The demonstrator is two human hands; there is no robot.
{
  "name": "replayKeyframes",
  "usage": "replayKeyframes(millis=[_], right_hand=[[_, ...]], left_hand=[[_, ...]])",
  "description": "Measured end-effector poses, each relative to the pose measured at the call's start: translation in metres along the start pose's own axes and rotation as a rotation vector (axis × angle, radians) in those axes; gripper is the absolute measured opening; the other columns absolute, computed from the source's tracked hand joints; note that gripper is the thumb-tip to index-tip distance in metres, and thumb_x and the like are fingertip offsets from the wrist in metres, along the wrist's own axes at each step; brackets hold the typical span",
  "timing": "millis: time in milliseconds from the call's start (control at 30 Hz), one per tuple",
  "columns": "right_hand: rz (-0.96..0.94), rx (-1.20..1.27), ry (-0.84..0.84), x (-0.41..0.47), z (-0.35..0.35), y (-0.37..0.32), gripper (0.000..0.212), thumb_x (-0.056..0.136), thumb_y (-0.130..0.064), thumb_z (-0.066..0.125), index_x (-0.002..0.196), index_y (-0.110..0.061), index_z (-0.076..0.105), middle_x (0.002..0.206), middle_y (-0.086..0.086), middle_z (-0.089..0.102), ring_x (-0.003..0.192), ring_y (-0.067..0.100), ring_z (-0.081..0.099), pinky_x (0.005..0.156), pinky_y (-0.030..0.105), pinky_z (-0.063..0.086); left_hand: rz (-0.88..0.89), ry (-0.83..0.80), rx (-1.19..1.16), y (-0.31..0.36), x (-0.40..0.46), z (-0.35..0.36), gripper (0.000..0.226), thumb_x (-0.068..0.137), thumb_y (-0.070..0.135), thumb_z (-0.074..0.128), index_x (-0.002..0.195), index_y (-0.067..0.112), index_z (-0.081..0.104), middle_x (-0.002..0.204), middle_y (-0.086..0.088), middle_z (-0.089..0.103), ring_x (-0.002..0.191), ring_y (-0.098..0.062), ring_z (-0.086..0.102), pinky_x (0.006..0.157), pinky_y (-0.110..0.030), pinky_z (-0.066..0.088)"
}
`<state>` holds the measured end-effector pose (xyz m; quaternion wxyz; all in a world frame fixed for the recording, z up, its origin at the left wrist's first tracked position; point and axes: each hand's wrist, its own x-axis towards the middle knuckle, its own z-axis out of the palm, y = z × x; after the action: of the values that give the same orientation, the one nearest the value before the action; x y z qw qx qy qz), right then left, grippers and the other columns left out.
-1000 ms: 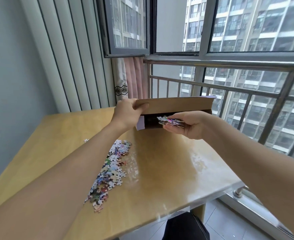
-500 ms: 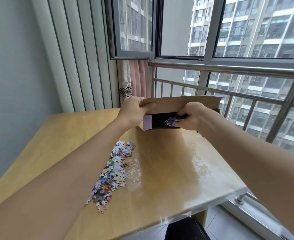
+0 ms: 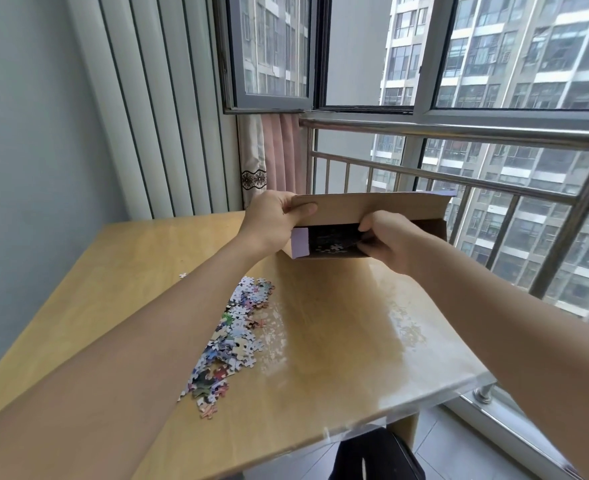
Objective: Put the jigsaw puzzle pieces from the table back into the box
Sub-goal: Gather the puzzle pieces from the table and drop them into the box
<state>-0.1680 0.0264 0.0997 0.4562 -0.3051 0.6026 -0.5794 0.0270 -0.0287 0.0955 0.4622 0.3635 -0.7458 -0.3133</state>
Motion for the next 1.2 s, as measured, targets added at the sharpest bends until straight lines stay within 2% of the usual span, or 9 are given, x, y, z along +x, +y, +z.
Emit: replayKeyframes(millis=[167,367,567,633,700,833,1000,1100,1200], right_hand=[[-0.029,-0.197,0.03,0.005,-0.004,0.013,0.024,0.089,0.001,0.062,0.112,0.005,0.063,0.114,0.018,0.065,0.088,0.021,0.072,0.08,0.028,0.062],[-0.146,-0.466,0.041,-0.012,0.002,0.014,0.013,0.085,-0.001,0.062,0.088,0.006,0.072,0.075,0.013,0.068,0.045,0.012,0.055,0.046,0.019,0.047],[-0.211,-0.829,-0.253,-0.025,0.017,0.015,0.015,0.086,-0.012,0.065,0.085,-0.003,0.077,0.073,0.011,0.074,0.05,0.015,0.059,0.047,0.023,0.047],[-0.176,-0.949,-0.356,-0.028,0.019,0.016,0.013,0.087,-0.015,0.067,0.091,-0.006,0.076,0.078,0.01,0.076,0.054,0.015,0.061,0.05,0.022,0.049],[-0.128,-1.051,-0.49,-0.031,0.019,0.022,0.016,0.088,-0.017,0.07,0.098,-0.006,0.075,0.083,0.009,0.077,0.061,0.016,0.065,0.057,0.024,0.054],[-0.123,-1.098,-0.745,-0.044,0.015,0.067,0.014,0.091,-0.013,0.068,0.102,-0.012,0.076,0.086,0.003,0.075,0.07,0.015,0.068,0.065,0.026,0.055],[-0.208,-1.032,-0.779,-0.049,0.016,0.105,0.011,0.088,-0.014,0.069,0.096,-0.013,0.078,0.078,0.0,0.073,0.065,0.011,0.064,0.062,0.024,0.05],[-0.235,-1.008,-0.774,-0.052,0.016,0.118,0.01,0.088,-0.013,0.069,0.092,-0.011,0.078,0.072,-0.001,0.071,0.06,0.01,0.058,0.06,0.024,0.047],[-0.301,-0.864,-0.704,-0.055,0.018,0.137,0.01,0.086,-0.011,0.07,0.086,-0.004,0.076,0.066,0.002,0.066,0.054,0.009,0.05,0.054,0.02,0.041]], left_hand=[[-0.003,0.02,0.021,-0.01,-0.005,0.001,0.01,0.092,0.027,0.072,0.098,0.03,0.078,0.092,0.01,0.076,0.097,-0.015,0.07,0.093,-0.042,0.057],[0.001,0.045,0.051,-0.014,-0.005,0.001,0.015,0.092,0.028,0.072,0.102,0.02,0.079,0.092,0.004,0.077,0.095,-0.018,0.07,0.09,-0.045,0.057],[-0.029,-0.118,0.119,-0.035,-0.012,0.004,0.019,0.09,0.019,0.074,0.109,0.015,0.078,0.096,0.007,0.075,0.092,-0.012,0.066,0.091,-0.035,0.056],[-0.059,-0.171,0.215,-0.044,-0.018,0.006,0.017,0.089,0.017,0.076,0.104,0.012,0.079,0.092,0.004,0.075,0.087,-0.009,0.065,0.082,-0.022,0.053],[-0.083,-0.265,0.383,-0.049,-0.028,0.009,0.011,0.089,0.006,0.072,0.096,0.009,0.08,0.075,0.008,0.069,0.066,0.002,0.057,0.063,-0.011,0.044],[-0.02,-0.345,0.542,-0.058,-0.063,0.018,0.027,0.08,-0.001,0.067,0.096,0.017,0.079,0.089,0.006,0.072,0.075,-0.007,0.059,0.068,-0.022,0.046],[0.086,-0.366,0.537,-0.064,-0.084,0.02,0.041,0.07,0.022,0.084,0.108,0.02,0.069,0.11,-0.003,0.063,0.099,-0.015,0.059,0.087,-0.027,0.048],[0.121,-0.297,0.514,-0.069,-0.098,0.014,0.034,0.072,0.021,0.081,0.101,0.019,0.065,0.107,-0.002,0.062,0.089,-0.014,0.054,0.074,-0.016,0.042],[0.144,-0.214,0.469,-0.075,-0.122,0.011,0.019,0.072,0.02,0.075,0.087,0.022,0.063,0.088,0.006,0.06,0.077,-0.016,0.053,0.064,-0.01,0.037]])
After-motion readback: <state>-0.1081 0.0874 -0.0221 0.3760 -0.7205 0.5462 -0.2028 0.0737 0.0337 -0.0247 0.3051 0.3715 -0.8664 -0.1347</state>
